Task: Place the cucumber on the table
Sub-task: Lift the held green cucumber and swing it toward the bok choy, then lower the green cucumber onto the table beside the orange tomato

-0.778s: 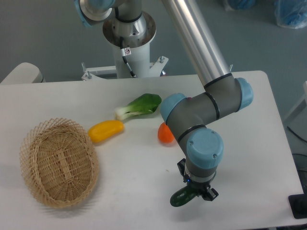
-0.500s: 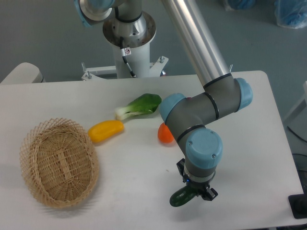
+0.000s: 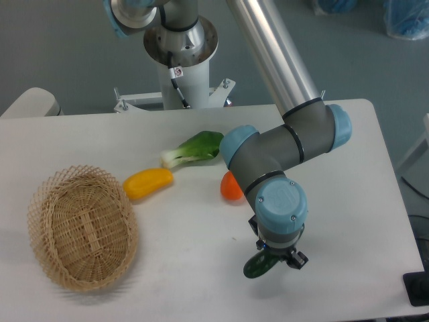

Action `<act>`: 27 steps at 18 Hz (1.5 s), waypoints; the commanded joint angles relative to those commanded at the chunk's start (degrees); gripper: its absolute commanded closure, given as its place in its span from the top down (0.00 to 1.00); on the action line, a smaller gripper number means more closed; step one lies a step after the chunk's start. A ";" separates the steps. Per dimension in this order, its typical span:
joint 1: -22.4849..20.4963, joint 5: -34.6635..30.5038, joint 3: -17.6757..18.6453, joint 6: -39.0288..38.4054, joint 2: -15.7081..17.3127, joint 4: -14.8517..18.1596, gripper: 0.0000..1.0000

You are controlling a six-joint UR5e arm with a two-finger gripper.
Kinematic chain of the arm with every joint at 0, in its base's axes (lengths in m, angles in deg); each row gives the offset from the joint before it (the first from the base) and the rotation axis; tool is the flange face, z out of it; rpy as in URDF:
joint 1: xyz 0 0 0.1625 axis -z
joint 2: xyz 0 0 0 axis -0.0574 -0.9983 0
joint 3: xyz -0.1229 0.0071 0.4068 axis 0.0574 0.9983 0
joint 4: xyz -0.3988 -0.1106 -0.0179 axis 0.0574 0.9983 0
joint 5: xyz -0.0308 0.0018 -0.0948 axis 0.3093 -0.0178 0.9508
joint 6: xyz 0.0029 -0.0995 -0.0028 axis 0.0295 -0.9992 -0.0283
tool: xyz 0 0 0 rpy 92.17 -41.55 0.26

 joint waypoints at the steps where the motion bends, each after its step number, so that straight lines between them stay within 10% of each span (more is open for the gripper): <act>1: 0.00 -0.17 1.75 -0.70 0.62 0.17 0.01; 17: 2.11 1.32 5.37 -19.51 -2.19 -4.66 0.07; 21: 2.02 2.72 5.20 -19.51 -2.19 -4.83 0.54; 27: 1.93 2.29 4.32 -18.72 -1.67 -4.31 0.79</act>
